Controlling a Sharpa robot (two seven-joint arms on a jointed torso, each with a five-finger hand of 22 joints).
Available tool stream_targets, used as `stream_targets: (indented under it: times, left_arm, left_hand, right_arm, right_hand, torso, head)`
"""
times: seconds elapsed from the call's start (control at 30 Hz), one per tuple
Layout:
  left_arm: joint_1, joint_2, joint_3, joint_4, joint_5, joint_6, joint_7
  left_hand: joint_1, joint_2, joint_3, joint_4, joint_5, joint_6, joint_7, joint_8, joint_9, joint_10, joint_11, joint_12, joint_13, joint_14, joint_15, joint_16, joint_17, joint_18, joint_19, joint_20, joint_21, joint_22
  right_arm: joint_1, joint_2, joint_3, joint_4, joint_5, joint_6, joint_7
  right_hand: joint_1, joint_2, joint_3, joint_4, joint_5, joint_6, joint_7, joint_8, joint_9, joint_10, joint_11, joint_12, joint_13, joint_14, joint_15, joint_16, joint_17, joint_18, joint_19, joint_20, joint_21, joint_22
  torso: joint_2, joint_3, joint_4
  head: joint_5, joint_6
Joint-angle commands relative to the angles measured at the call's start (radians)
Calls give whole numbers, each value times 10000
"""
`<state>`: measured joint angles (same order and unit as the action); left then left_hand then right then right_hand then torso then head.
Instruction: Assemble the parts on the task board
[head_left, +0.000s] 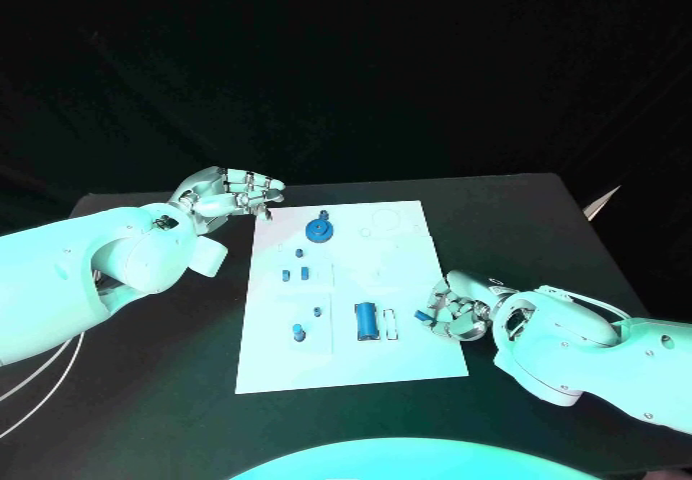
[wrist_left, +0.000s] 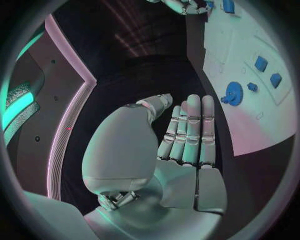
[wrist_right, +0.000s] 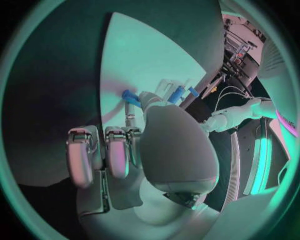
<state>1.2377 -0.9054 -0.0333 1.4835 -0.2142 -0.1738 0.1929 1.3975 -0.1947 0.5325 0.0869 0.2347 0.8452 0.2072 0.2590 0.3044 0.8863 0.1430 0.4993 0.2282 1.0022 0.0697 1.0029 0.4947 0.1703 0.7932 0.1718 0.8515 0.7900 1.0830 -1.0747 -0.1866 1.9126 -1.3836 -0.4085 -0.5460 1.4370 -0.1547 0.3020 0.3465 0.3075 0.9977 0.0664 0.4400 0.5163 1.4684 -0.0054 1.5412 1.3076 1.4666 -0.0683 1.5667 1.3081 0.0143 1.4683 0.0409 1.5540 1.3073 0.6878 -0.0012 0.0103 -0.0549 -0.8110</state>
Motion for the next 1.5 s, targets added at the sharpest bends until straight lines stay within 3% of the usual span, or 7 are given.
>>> stream_targets:
  times: [0.03, 0.4, 0.57, 0.83, 1.2, 1.5]
  left_arm:
    - [6, 14, 6, 28, 53, 142, 45]
    - [6, -10, 6, 41, 53, 141, 30]
    - [6, -14, 6, 43, 53, 146, 29]
    - [6, 2, 6, 40, 53, 161, 31]
    - [6, 3, 6, 41, 53, 180, 23]
    - [6, -6, 6, 54, 53, 211, 1]
  left_hand:
    - [4, 43, 53, 30, 46, -81, 17, 18, 16, -39, -3, 66, -10, -52, 19, -51, 15, 126, 27, 32, -66, -10]
    - [0, 38, 50, 34, 45, -81, 19, 19, 17, -41, 0, 70, -11, -54, 21, -51, 16, 125, 30, 32, -70, -11]
    - [-1, 34, 47, 35, 44, -81, 20, 20, 17, -42, 1, 72, -11, -57, 22, -52, 16, 124, 30, 33, -72, -12]
    - [-1, 34, 47, 35, 44, -81, 20, 20, 17, -42, 1, 72, -11, -57, 22, -52, 16, 124, 30, 33, -72, -12]
    - [-1, 34, 47, 35, 44, -81, 20, 20, 17, -42, 1, 72, -11, -57, 22, -52, 16, 124, 30, 33, -72, -12]
    - [-1, 34, 47, 35, 44, -81, 20, 20, 17, -42, 1, 72, -11, -57, 22, -52, 16, 124, 30, 33, -72, -12]
  right_arm:
    - [37, 67, -2, 169, 1662, -298, 345]
    - [63, 404, -1, 141, 2646, -512, 484]
    - [23, 586, -2, 34, 2824, -564, 387]
    - [3, 828, -2, -75, 2883, -667, 343]
    - [1, 1074, 0, -193, 2914, -694, 332]
    - [0, 1195, 0, -327, 2834, -407, 191]
  right_hand:
    - [-502, -134, 1786, -1439, 318, -191, 15, 177, 351, 845, -16, -17, 2443, 1042, -9, 41, 2627, -119, 987, -32, 45, 2603]
    - [-1543, -240, 2449, -1791, 396, -272, 17, 294, 593, 818, -10, -74, 2415, 1042, -1, 41, 2627, -120, 989, -14, 50, 2604]
    - [-2297, -285, 2485, -1663, 226, -214, 7, 289, 627, 821, -13, -77, 2415, 1042, -2, 41, 2627, -121, 990, -14, 56, 2606]
    - [-2958, -319, 2452, -1549, -95, -109, -19, 285, 640, 854, -34, -22, 2448, 1042, -20, 41, 2627, -126, 999, -28, 83, 2613]
    - [-3250, -327, 2414, -1487, -243, -62, -22, 281, 645, 863, -37, -6, 2458, 1042, -25, 41, 2627, -124, 996, -33, 72, 2610]
    - [-3527, -386, 2335, -1430, -439, -34, -23, 267, 645, 862, -37, -11, 2456, 1042, -25, 41, 2627, -121, 991, -35, 56, 2606]
  torso:
    - [4, -6, 0]
    - [5, -3, 3]
    - [6, 2, 7]
    - [7, 6, -4]
    - [13, -1, 7]
    - [2, -6, 6]
  head:
    - [-18, -14]
    - [-30, -78]
    - [-19, -103]
    - [-20, -94]
    - [-13, -112]
    - [13, -139]
